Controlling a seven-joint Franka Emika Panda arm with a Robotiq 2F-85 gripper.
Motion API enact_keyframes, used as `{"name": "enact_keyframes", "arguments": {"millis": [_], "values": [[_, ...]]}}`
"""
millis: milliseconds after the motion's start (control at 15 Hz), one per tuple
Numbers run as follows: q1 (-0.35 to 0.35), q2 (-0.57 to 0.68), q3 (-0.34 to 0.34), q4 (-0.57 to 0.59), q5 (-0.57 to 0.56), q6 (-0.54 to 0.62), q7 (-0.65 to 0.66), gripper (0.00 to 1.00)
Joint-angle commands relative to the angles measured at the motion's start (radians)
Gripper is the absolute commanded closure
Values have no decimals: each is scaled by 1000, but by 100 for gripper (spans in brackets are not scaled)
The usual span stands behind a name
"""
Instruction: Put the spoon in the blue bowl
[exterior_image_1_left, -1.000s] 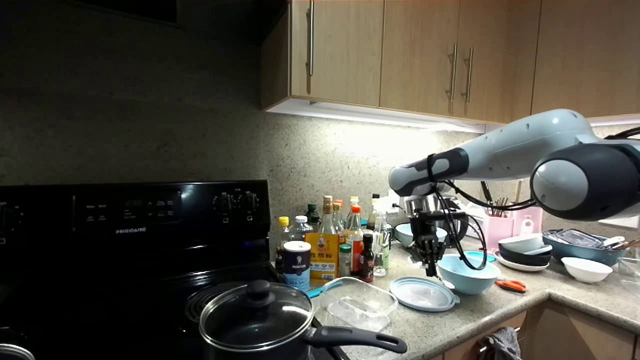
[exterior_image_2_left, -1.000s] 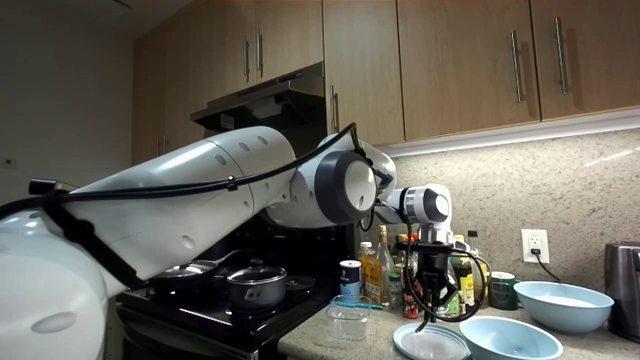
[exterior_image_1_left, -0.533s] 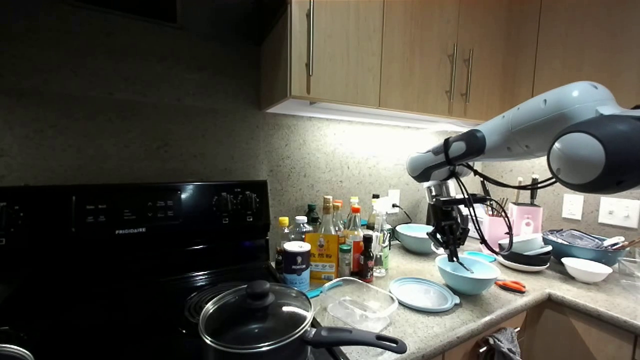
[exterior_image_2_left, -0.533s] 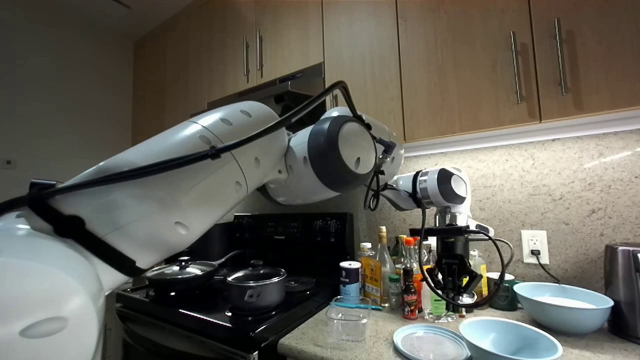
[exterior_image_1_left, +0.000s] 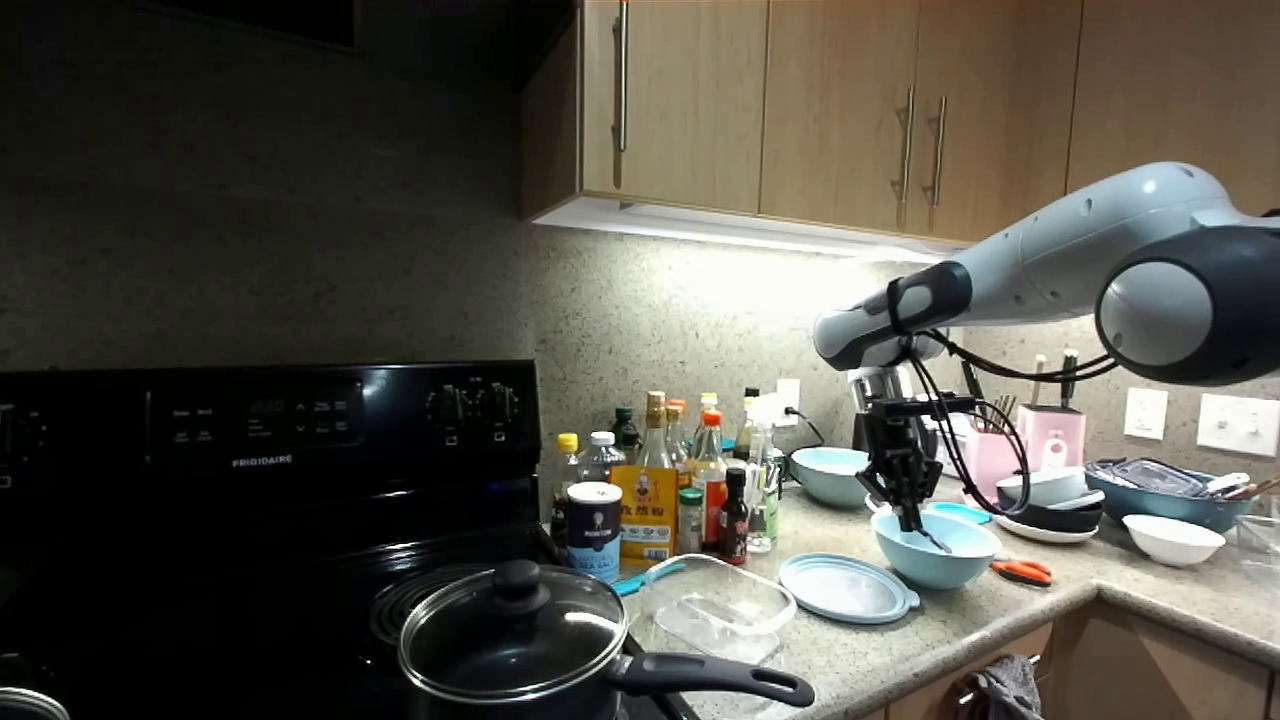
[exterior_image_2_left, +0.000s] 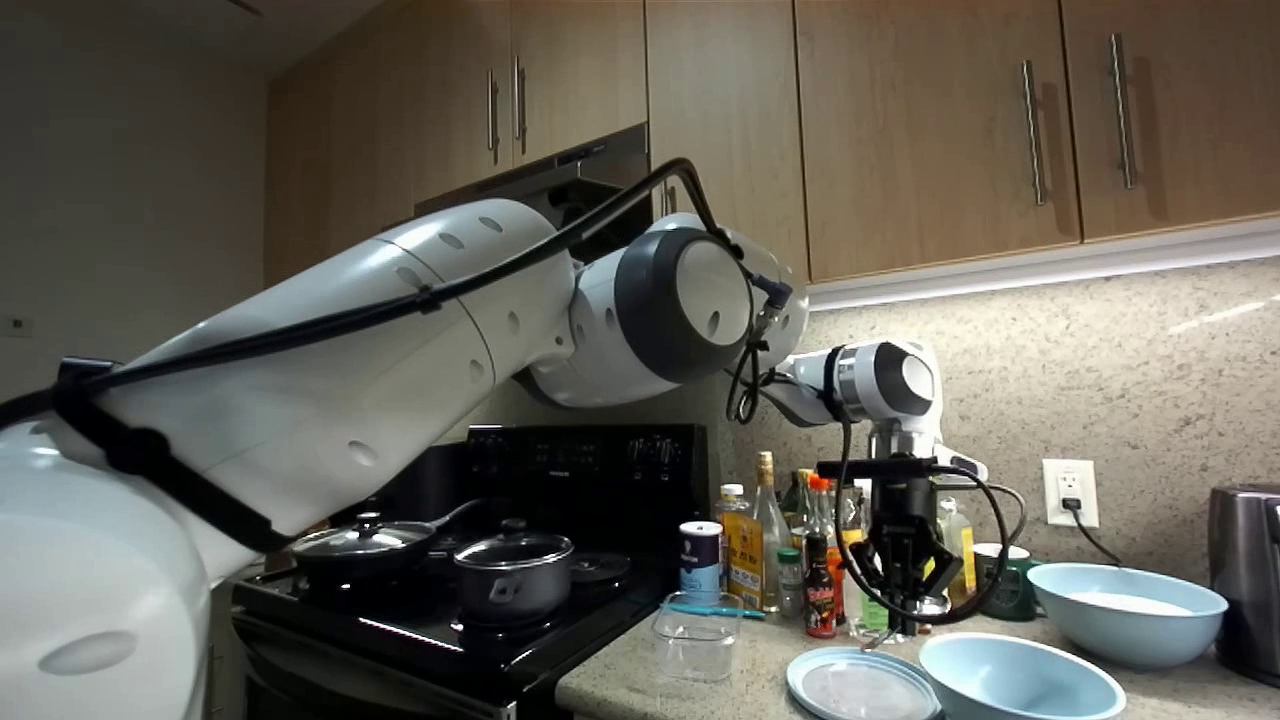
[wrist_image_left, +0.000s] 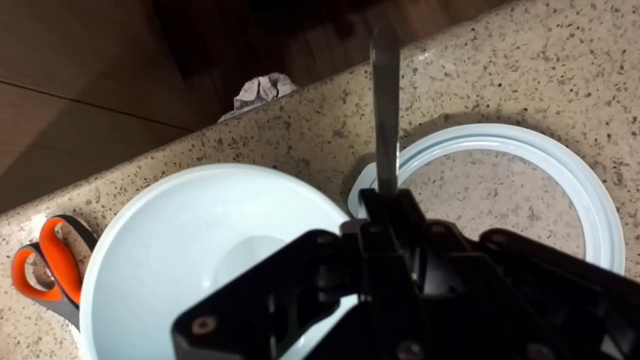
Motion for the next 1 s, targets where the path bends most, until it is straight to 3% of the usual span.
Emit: {"name": "enact_keyframes", "arguments": {"millis": [0, 600, 933], "values": [[-48, 72, 19, 86, 12, -77, -17, 93], [-125, 140, 12, 218, 35, -128, 12, 93], [-133, 138, 9, 277, 25, -156, -3, 93]]}}
